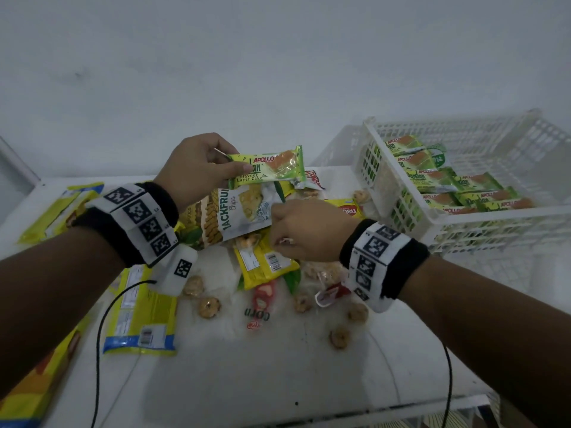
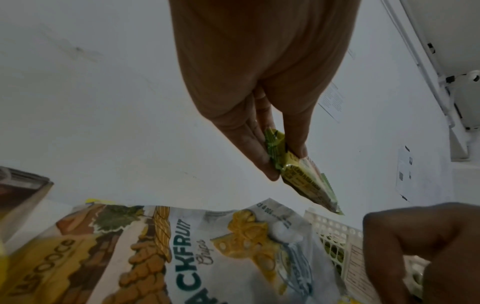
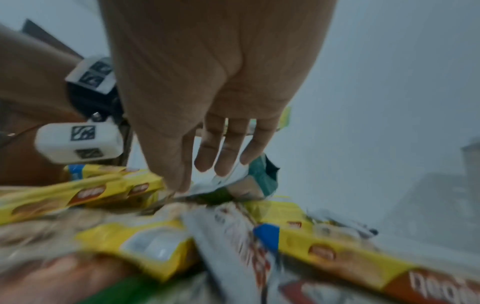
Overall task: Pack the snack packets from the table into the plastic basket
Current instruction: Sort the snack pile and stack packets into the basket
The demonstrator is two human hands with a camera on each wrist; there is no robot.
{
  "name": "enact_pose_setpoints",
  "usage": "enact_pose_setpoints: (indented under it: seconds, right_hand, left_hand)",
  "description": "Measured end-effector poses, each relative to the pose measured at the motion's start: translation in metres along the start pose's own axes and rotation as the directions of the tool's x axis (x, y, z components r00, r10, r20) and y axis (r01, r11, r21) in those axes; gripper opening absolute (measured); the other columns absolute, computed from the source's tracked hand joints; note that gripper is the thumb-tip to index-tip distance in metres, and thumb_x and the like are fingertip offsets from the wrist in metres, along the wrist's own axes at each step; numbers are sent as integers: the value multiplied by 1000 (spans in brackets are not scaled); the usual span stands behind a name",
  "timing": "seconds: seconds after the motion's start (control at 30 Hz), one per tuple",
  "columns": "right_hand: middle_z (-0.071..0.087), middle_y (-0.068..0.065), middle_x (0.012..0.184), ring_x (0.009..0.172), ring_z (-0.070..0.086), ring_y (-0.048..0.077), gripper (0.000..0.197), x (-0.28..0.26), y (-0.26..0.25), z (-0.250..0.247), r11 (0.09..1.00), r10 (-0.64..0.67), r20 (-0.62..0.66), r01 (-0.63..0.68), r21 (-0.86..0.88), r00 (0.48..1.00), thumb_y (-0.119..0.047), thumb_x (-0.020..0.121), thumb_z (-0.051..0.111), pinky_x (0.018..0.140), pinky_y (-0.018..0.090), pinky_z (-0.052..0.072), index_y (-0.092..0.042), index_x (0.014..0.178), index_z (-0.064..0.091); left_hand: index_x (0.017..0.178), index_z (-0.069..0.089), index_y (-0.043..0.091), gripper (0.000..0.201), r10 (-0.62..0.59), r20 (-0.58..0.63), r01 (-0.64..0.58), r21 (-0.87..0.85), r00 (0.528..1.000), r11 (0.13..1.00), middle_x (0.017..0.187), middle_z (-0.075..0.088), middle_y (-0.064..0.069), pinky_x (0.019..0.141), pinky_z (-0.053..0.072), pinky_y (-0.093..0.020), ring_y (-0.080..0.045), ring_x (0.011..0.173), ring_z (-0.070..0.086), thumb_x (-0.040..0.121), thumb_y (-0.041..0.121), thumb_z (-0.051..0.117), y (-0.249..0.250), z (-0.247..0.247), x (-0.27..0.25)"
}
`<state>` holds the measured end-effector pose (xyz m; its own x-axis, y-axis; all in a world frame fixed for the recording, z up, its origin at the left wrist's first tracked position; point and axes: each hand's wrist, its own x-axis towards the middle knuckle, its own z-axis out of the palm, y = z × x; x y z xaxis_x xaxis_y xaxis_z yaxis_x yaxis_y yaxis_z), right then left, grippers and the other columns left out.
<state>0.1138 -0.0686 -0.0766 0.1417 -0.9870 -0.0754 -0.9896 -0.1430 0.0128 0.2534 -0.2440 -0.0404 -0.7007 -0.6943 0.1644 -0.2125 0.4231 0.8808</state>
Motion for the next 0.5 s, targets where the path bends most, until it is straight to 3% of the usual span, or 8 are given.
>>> enact_pose_setpoints:
  seconds: [0.07,0.13,0.23,0.3,0.37,0.5]
  right_hand:
    - [47,-7,100,93,55,20,24,1,4,-10,999,41,88,-42,4,995,-48,90,68,79,42,52,-29,102,76]
    - [44,-8,103,99,54,20,37,3,3,-13,998,56,219,-46,-51,974,-56,81,76,80,41,53,-29,107,72]
    - [46,-3,108,97,49,21,34,6,-6,-3,997,39,285,-19,-72,958,-48,77,82,73,39,52,-27,97,65]
    - [46,-1,109,99,49,23,17,7,-9,2,996,11,271,14,-87,963,-35,83,78,69,35,45,-25,91,67]
    - [42,-1,106,101,50,25,4,7,-10,4,995,-12,250,36,-92,968,-24,86,70,68,33,39,-22,89,68]
    - [46,-1,101,93,52,23,4,5,-3,-3,993,-7,106,-6,122,994,-26,85,67,77,42,51,-22,85,68]
  left_hand:
    - [99,68,9,44,-6,-15,6,-21,1000,1000,84,77,-11,74,64,-46,-32,84,75,73,38,88,1,-6,1]
    - [98,68,9,49,-15,-18,14,-42,1000,999,85,77,-11,83,61,-53,-33,87,75,67,41,89,4,-11,1]
    - [96,67,11,51,-14,-19,13,-57,1000,998,85,77,-11,83,62,-49,-27,84,75,63,44,87,7,-12,-1]
    - [98,68,10,52,-9,-11,9,-40,1000,999,83,77,-9,81,63,-46,-23,79,74,63,45,86,7,-11,-5]
    - [99,68,10,55,-9,-4,9,-33,1000,999,82,76,-10,81,63,-48,-27,80,74,63,46,86,7,-10,-7]
    - [101,68,9,58,4,-27,-4,-28,1000,1000,86,76,-13,83,62,-50,-29,84,74,62,48,86,11,-15,-9]
